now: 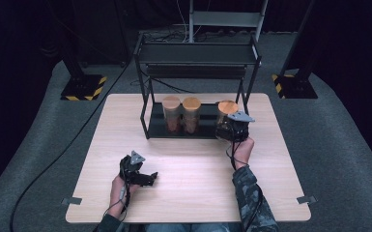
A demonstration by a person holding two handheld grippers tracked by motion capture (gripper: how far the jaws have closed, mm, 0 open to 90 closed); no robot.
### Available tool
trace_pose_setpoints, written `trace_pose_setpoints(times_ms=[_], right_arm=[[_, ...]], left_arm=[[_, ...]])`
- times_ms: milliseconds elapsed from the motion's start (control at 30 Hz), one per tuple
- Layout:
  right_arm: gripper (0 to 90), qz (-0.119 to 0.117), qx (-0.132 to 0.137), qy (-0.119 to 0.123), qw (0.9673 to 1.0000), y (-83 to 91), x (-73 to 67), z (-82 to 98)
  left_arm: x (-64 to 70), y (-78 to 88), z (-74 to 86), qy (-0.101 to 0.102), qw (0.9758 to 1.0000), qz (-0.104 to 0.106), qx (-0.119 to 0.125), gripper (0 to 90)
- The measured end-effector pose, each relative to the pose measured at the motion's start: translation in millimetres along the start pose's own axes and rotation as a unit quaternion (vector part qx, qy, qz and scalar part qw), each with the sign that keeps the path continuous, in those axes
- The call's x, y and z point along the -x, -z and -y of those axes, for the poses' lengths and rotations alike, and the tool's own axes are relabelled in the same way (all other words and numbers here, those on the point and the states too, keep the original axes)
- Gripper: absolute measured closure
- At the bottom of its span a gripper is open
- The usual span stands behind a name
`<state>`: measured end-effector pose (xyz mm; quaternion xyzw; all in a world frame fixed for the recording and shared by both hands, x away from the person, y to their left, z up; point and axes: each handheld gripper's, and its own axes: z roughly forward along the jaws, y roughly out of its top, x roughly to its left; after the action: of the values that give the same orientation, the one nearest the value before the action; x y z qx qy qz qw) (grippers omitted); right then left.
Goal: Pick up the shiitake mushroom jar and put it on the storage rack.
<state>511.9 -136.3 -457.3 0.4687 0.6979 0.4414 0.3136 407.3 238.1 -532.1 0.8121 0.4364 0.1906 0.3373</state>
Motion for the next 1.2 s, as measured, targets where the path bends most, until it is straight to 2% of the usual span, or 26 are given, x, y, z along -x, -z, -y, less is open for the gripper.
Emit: trace_pose_setpoints(times_ms=[700,1200], right_arm=[[24.8,-0.005,-0.002,-0.006,1.0,-17.4,-3.9,-7.3],[24.8,0.003,-0.011,-0.003,0.9999,-30.6,-4.4,-7.0]], left_arm=[[0.0,0.0,0.0,0.0,1.0,0.0,0.0,0.1],[0.0,0.0,0.0,0.0,1.0,0.0,0.0,0.1]])
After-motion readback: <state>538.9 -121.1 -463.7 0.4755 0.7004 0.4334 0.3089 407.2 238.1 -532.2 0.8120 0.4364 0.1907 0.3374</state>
